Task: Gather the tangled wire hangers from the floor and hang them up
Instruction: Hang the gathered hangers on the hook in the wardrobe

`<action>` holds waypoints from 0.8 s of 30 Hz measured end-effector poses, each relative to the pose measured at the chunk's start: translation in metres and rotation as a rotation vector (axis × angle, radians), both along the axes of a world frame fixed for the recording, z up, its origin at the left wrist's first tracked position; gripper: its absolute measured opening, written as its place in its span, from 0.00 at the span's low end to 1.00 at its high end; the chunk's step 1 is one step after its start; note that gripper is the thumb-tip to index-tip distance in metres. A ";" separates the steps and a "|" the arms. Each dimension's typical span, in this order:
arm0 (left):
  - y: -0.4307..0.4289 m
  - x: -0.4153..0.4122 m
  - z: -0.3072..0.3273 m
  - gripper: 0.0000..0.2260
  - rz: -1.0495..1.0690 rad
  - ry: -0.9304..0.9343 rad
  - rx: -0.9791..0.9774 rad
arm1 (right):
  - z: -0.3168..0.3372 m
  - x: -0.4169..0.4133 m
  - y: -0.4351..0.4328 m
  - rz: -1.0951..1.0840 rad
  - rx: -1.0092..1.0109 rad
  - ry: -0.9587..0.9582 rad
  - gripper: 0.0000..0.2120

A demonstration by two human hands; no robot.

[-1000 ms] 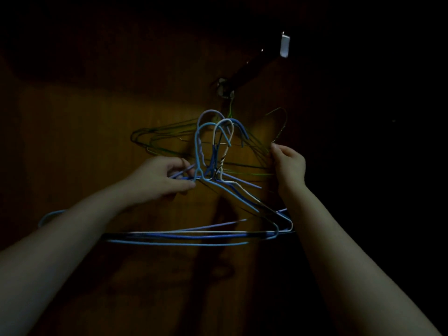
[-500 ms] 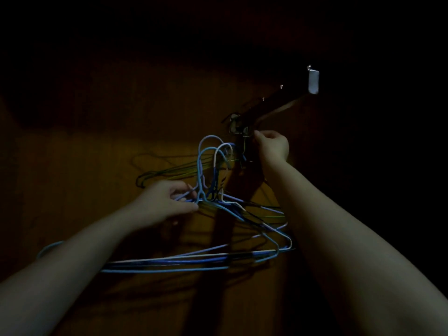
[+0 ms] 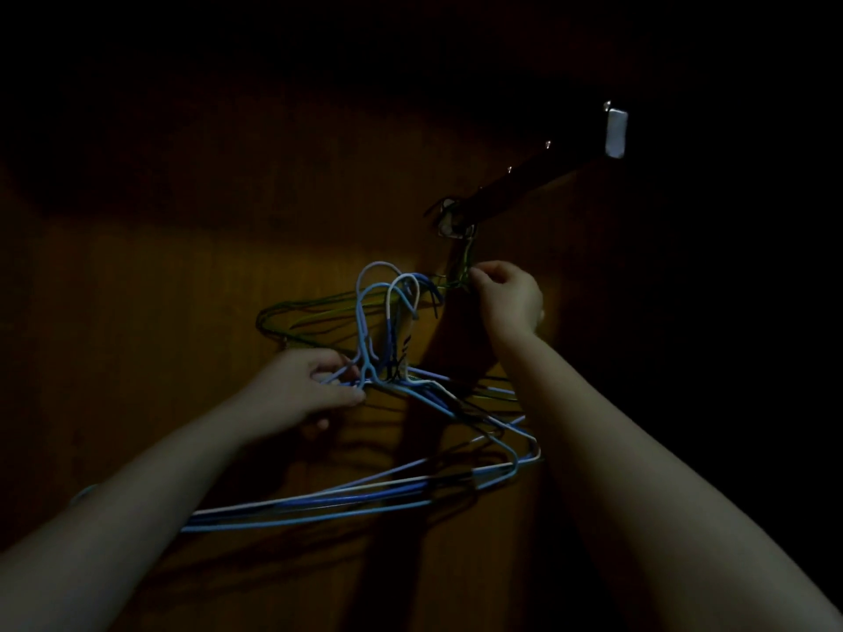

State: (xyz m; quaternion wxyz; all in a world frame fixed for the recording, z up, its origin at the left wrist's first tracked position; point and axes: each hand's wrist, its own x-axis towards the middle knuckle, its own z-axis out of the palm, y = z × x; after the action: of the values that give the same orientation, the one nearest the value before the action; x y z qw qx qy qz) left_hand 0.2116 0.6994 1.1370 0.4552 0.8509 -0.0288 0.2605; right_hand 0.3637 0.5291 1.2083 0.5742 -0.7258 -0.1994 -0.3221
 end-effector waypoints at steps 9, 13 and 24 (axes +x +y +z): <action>-0.032 -0.038 -0.047 0.09 0.018 -0.046 -0.245 | -0.091 -0.092 -0.017 -0.078 0.215 -0.244 0.07; -0.051 -0.056 -0.079 0.09 0.007 -0.066 -0.364 | -0.169 -0.138 -0.002 -0.051 0.104 -0.234 0.11; -0.097 -0.092 -0.150 0.13 0.015 0.005 -0.533 | -0.234 -0.200 -0.011 0.115 -0.101 0.161 0.11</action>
State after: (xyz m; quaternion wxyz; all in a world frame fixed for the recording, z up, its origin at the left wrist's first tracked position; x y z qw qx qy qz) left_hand 0.1195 0.6027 0.9871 0.6614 0.7018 0.0482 0.2601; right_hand 0.1636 0.5182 0.9738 0.5685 -0.7647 -0.2100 -0.2188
